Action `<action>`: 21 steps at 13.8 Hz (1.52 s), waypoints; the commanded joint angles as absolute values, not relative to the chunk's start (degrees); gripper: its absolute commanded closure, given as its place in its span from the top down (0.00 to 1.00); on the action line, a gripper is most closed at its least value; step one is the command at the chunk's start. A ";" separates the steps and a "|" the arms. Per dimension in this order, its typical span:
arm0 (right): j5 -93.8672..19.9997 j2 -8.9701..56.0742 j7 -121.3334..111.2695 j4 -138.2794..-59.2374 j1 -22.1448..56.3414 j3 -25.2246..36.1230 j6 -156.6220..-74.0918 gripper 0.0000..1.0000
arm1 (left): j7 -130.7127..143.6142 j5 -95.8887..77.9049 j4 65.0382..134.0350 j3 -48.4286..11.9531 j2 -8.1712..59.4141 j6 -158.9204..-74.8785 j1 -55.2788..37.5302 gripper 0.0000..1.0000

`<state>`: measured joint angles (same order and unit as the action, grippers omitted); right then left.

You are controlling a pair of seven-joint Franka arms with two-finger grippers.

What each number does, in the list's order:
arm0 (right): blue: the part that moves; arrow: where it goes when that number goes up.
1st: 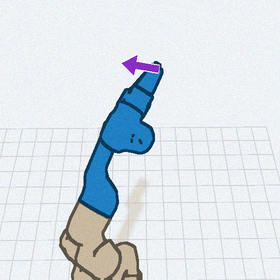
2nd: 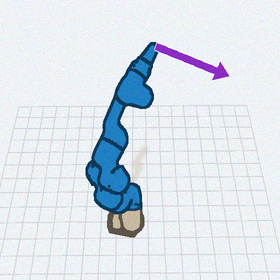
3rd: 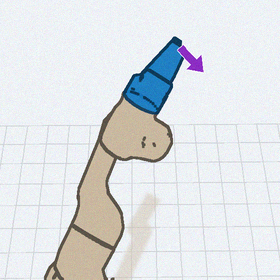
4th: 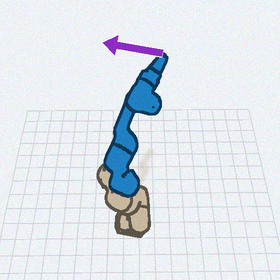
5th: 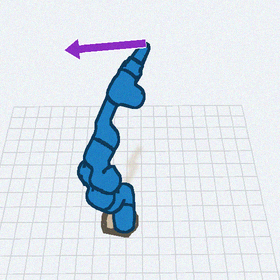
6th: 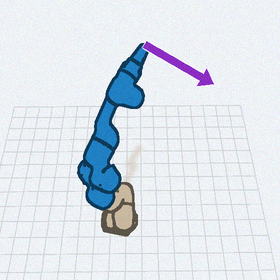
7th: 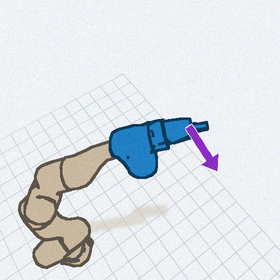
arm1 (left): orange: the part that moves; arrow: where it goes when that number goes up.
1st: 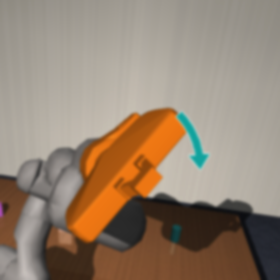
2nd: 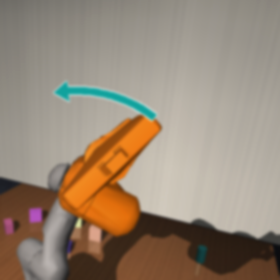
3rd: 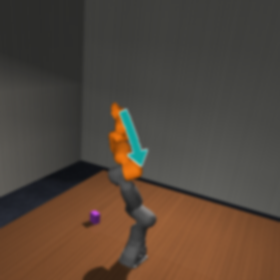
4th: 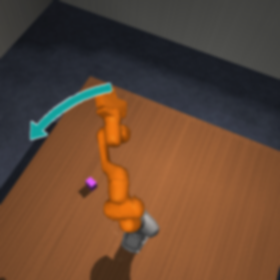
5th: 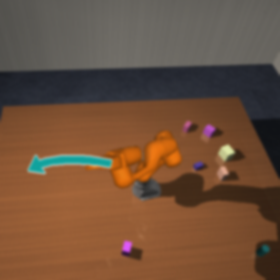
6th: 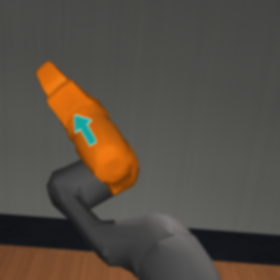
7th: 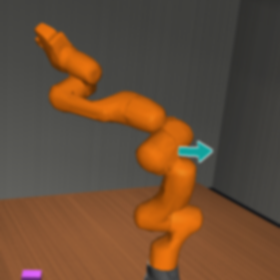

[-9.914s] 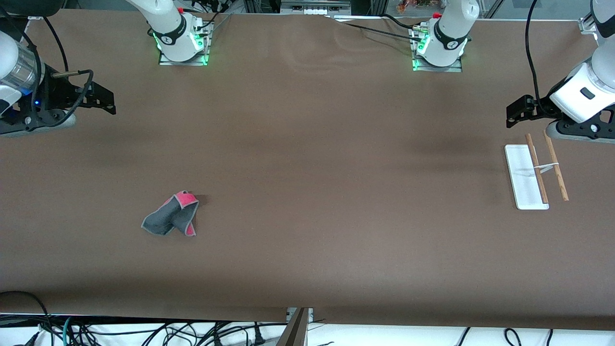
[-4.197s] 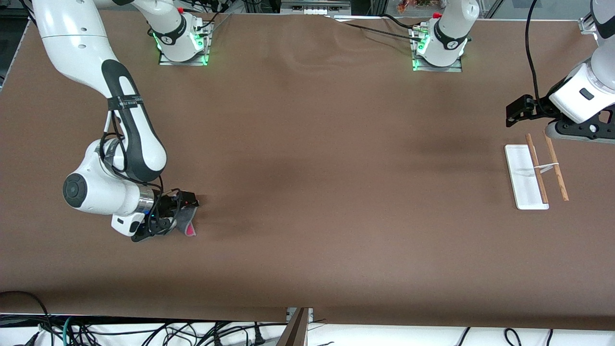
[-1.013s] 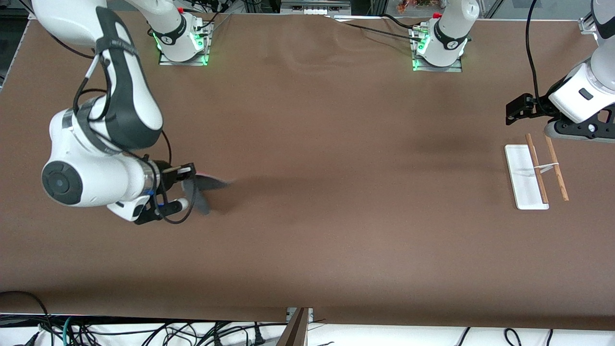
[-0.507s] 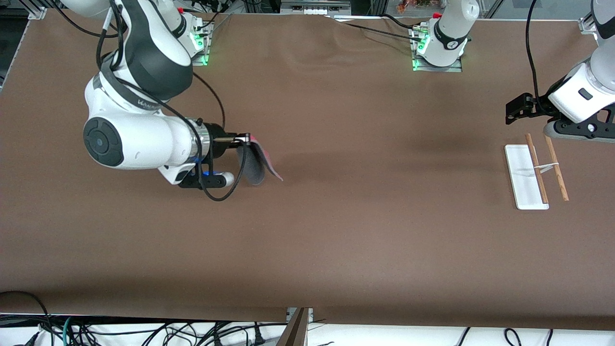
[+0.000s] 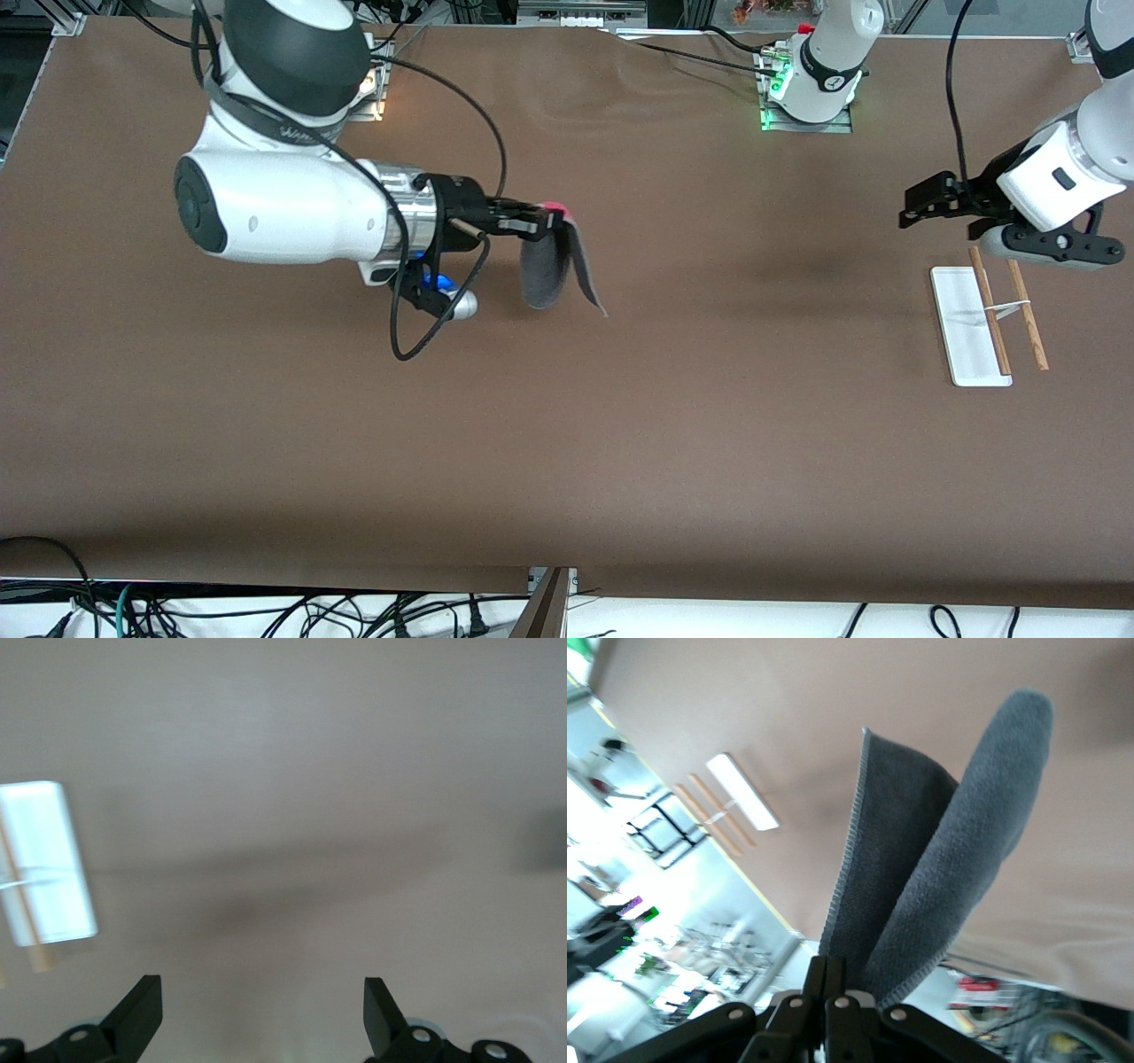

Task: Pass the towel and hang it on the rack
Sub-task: 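Lift the towel with the right gripper while the left gripper reaches out, then move the left gripper toward the towel held by the right gripper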

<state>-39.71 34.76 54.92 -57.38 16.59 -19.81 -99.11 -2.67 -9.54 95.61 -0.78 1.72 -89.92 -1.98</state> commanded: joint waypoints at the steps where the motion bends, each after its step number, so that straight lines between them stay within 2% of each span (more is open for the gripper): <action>1: -40.61 34.45 61.33 -56.87 15.91 -24.25 -103.78 0.00 | -4.21 -12.92 93.43 -0.61 3.25 -88.95 -3.07 1.00; 6: -40.61 34.45 68.89 -56.87 16.00 -28.99 -112.31 0.00 | -17.12 -24.76 93.43 -1.05 8.43 -88.86 -5.00 1.00; 10: -40.34 34.45 72.24 -56.87 17.49 -30.06 -117.24 0.00 | -25.47 -33.28 93.43 -1.23 12.90 -88.95 -5.98 1.00; 14: -40.25 34.45 72.33 -56.87 17.75 -30.06 -117.68 0.00 | -34.00 -42.96 93.08 -1.14 18.36 -89.30 -5.98 1.00; 17: -40.25 34.45 72.33 -56.87 17.75 -30.06 -117.60 0.00 | -34.37 -45.95 88.08 -1.23 21.52 -89.21 -6.06 1.00; 21: -40.17 34.54 72.25 -56.87 17.75 -30.06 -117.60 0.00 | -39.16 -54.12 87.28 -1.49 24.51 -89.30 -6.33 1.00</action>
